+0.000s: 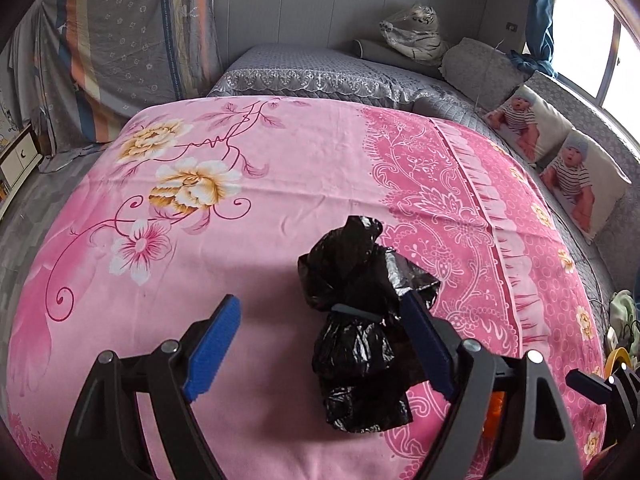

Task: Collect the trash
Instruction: 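Grasp the black plastic bag with the left tool while the right tool grasps the orange peel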

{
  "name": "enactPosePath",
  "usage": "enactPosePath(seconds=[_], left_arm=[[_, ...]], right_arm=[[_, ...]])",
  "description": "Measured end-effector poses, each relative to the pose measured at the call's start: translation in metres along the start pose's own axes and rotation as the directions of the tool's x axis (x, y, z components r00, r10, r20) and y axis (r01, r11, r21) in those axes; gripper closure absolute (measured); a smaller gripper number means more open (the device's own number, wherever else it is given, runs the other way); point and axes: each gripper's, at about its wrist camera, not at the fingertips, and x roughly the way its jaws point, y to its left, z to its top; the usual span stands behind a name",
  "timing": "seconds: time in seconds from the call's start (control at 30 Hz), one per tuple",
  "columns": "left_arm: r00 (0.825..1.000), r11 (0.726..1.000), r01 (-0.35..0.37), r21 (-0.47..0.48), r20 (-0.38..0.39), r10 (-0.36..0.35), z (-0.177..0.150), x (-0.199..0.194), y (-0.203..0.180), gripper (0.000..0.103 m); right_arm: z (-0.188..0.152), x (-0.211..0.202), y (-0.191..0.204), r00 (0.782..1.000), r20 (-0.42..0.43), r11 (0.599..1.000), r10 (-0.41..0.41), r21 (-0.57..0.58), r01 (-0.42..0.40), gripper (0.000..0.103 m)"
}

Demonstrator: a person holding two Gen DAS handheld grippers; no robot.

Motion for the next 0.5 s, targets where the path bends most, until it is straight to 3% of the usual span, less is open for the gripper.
enactPosePath(seconds=[0.3,0.4,0.5], left_arm=[[0.998,1.000,-0.005,0.013,-0.057,0.006,0.000,0.029,-0.007,0.028],[0.998,1.000,0.000,0.018,-0.059,0.001,0.001,0.034,-0.009,0.042],[0.998,0.999,-0.001,0.047,-0.066,0.004,-0.001,0.039,-0.016,0.063]], right_arm=[[0.004,0.028,-0.006,0.998,-0.060,1.000,0.019,0.025,-0.018,0.033],[0.005,0.034,-0.003,0.997,-0.075,0.999,0.032,0.016,-0.030,0.042],[0.004,0.041,0.001,0.994,-0.102,0.999,0.044,0.008,-0.044,0.053]])
